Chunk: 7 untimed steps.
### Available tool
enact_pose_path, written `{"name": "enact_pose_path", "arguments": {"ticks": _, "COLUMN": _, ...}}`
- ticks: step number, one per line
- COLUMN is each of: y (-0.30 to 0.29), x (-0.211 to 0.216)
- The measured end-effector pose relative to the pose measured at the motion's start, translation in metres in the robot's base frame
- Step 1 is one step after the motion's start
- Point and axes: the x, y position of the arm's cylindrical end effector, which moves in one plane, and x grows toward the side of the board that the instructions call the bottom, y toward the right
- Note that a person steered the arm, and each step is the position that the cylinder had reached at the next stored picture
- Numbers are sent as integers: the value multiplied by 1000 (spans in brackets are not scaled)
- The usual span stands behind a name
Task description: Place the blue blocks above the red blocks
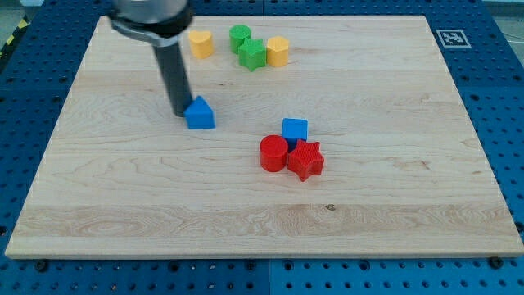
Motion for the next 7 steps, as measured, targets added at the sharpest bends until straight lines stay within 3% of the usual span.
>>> {"name": "enact_pose_path", "arguments": {"ticks": 2, "y": 21, "x": 3}}
{"name": "enact_pose_path", "arguments": {"ticks": 5, "y": 96, "x": 45}}
{"name": "enact_pose_path", "arguments": {"ticks": 7, "y": 72, "x": 43}}
